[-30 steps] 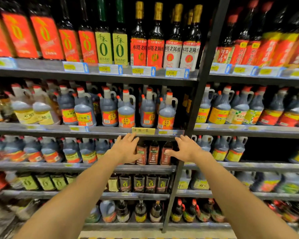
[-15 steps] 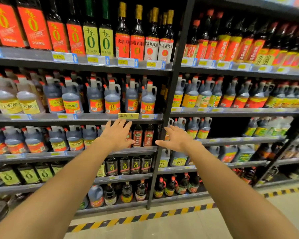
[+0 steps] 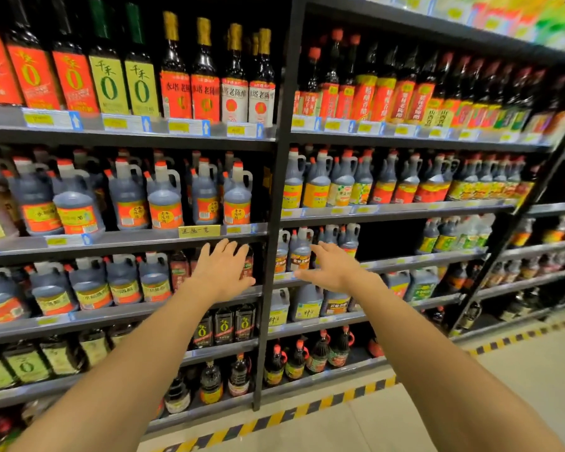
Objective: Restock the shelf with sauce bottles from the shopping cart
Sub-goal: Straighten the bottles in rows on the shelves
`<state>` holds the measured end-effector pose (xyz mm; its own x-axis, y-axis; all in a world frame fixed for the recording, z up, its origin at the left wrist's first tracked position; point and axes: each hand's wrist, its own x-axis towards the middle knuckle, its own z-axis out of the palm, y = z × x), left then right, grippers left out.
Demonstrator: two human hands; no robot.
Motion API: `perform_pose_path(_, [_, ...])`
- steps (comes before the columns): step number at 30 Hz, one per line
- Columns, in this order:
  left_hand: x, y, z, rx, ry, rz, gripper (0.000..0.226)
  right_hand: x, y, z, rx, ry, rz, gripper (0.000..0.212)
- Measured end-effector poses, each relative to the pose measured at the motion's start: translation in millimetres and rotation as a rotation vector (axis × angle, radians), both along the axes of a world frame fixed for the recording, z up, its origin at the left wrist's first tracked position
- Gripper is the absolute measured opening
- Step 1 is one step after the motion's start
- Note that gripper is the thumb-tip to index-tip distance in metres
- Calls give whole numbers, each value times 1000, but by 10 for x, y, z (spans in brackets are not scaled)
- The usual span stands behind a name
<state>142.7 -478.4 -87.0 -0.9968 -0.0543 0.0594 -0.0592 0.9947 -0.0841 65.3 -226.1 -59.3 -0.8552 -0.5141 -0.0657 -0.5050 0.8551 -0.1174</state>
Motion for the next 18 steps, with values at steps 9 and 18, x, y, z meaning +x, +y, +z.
perform_pose_path(9, [-1003, 1194, 60, -18, -15, -117, 83, -627, 1475, -90, -13, 10, -172, 94])
perform_pose_path(18, [-2090, 2807, 176, 20, -7, -193, 87, -1529, 3090, -221, -108, -25, -248, 93])
